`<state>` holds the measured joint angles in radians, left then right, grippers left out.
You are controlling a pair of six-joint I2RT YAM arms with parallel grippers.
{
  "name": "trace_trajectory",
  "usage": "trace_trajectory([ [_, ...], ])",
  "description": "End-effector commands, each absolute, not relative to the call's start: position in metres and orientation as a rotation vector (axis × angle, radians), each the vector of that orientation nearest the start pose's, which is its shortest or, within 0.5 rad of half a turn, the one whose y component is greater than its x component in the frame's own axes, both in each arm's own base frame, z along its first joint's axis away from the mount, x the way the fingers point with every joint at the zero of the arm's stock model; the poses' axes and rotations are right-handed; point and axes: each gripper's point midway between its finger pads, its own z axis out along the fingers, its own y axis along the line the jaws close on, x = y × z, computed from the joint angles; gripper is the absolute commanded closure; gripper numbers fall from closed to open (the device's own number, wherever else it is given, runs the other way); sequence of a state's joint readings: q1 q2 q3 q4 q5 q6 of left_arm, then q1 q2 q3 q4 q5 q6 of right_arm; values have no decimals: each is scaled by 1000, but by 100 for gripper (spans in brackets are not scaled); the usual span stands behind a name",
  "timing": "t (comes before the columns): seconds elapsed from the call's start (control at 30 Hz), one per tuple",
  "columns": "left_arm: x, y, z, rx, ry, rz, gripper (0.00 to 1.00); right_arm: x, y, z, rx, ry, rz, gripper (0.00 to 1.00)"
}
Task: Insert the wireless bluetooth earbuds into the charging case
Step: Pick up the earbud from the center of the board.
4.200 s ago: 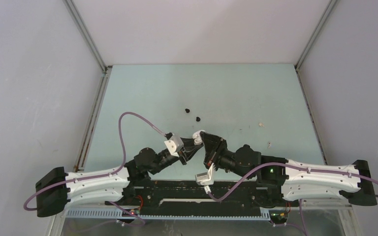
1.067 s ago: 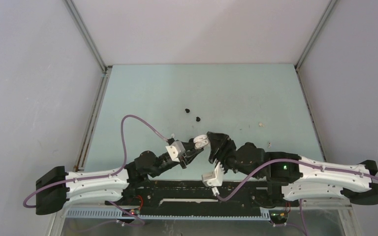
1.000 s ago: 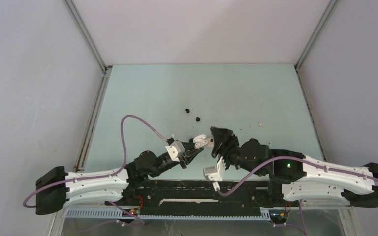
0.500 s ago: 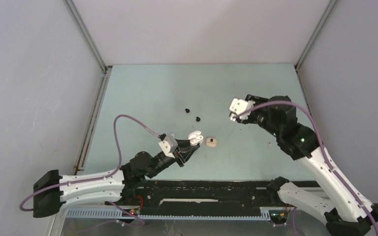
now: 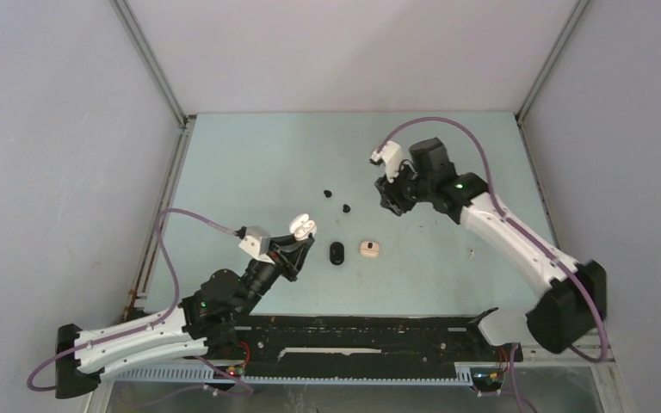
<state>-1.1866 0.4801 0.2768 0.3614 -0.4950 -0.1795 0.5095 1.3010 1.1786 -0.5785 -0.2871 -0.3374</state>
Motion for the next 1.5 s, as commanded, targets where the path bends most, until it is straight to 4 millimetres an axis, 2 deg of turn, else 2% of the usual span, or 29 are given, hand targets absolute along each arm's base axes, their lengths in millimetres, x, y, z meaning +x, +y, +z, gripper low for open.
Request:
trace_trajectory([
  [0.0, 194, -181, 250, 78, 1509, -638, 100, 320, 266, 204, -957, 2036, 520, 59],
  [0.27, 197, -139, 241, -48, 1552, -538, 100, 325, 363, 161, -1035, 2138, 674, 53],
  [0.4, 196, -130, 242, -63, 1549, -523, 100, 332, 399, 136, -1066, 2201, 696, 53],
  [0.43, 196, -128, 242, -65, 1549, -515, 100, 339, 409, 136, -1072, 2198, 691, 54],
  [0.47, 196, -126, 242, -66, 1549, -507, 100, 340, 417, 122, -1088, 2229, 669, 54],
  [0.6, 196, -124, 241, -73, 1545, -503, 100, 343, 438, 107, -1102, 2272, 610, 54],
  [0.83, 196, -127, 241, -49, 1547, -499, 100, 338, 452, 81, -1128, 2308, 519, 58],
  [1.13, 194, -134, 241, -30, 1548, -531, 100, 325, 455, 52, -1174, 2352, 458, 60],
  [1.47, 194, -138, 241, -21, 1550, -543, 100, 318, 457, 39, -1194, 2363, 401, 60],
])
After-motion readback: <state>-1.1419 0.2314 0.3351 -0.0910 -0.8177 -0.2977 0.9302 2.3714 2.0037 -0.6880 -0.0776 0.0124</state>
